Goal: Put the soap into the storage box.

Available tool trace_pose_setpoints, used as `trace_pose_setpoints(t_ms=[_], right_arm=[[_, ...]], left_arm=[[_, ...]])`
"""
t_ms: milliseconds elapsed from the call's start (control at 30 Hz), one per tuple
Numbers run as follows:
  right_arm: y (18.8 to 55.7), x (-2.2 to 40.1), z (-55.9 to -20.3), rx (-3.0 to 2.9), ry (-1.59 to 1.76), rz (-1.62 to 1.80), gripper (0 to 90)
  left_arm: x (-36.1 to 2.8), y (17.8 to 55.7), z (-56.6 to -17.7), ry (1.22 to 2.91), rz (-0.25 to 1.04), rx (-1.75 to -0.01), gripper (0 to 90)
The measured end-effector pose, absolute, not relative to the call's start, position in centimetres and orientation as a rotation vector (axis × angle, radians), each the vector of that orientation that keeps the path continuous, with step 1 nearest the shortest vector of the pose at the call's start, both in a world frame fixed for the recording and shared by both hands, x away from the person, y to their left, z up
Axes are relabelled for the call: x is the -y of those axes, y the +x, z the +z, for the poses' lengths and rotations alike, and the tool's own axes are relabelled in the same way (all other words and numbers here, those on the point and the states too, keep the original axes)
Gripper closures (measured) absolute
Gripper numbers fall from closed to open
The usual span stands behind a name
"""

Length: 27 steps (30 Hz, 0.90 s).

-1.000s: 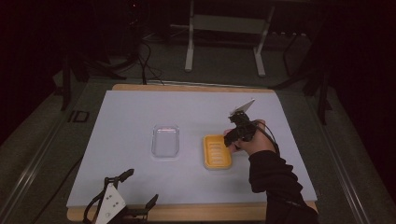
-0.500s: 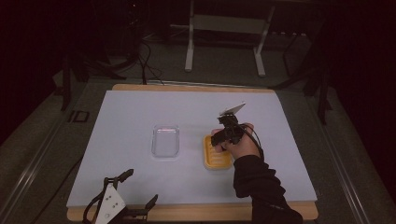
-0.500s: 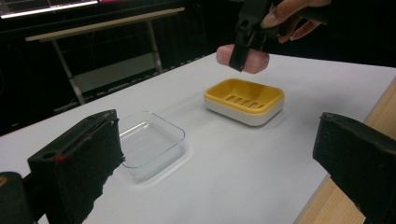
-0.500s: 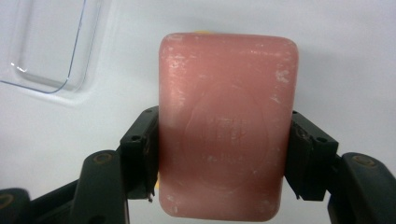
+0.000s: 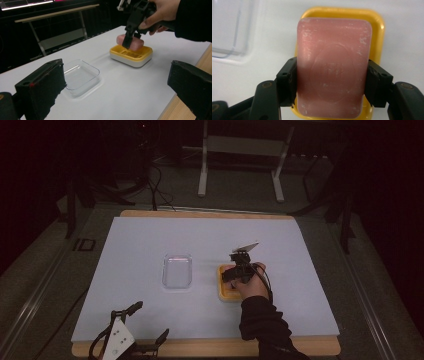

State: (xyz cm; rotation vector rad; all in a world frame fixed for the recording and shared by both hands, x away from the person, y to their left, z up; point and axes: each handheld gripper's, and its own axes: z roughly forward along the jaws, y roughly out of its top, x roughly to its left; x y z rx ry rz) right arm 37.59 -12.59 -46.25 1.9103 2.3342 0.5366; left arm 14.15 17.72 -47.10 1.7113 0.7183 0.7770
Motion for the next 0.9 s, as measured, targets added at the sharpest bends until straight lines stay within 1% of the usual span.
trace_pose_setpoints(t_ms=[200, 567, 733, 900], right_arm=[[37.6, 12.3, -47.8, -2.324, 1.916, 0.491, 37.2], [37.6, 11.7, -48.9, -2.316, 1.906, 0.441, 37.1], [37.6, 11.8, -49.0, -2.314, 1.923, 0.445, 36.9], [37.8, 11.9, -48.4, -2.321, 1.903, 0.479, 34.4]], left_arm=[[-17.7, 14.1, -47.1, 1.718, 0.782, -0.72, 1.9], [-17.6, 14.0, -47.1, 1.733, 0.789, -0.71, 1.9], [-17.6, 14.1, -47.1, 1.735, 0.788, -0.711, 1.9], [-17.7, 14.1, -47.1, 1.724, 0.788, -0.717, 1.9]])
